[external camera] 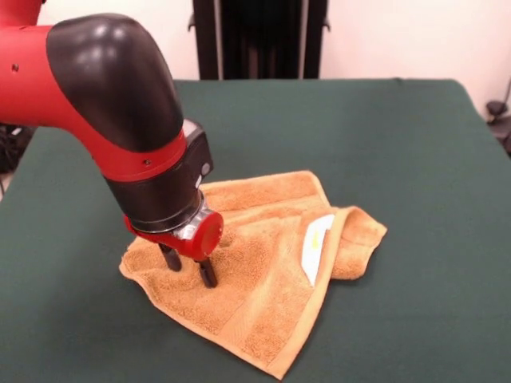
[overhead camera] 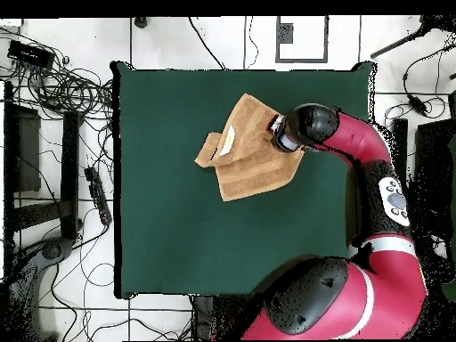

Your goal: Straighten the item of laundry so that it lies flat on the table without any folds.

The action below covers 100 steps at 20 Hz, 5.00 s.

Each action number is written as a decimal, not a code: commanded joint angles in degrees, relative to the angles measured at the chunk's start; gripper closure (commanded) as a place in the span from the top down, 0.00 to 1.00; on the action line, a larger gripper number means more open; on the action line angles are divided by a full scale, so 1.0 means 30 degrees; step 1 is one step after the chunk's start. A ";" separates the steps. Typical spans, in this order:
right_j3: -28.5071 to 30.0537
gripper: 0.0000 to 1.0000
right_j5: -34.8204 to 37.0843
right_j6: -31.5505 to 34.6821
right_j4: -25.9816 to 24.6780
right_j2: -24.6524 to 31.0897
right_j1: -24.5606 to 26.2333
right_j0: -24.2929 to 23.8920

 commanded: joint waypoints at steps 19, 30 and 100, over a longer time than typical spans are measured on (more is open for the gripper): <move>-0.1496 1.00 0.9220 -0.1201 -0.0895 -0.0947 0.2800 0.1994; 0.0975 1.00 0.9922 -0.2494 -0.1471 -0.1724 0.1275 0.1866; -0.9682 1.00 0.9738 0.5480 -1.0086 -0.5808 0.1053 0.5954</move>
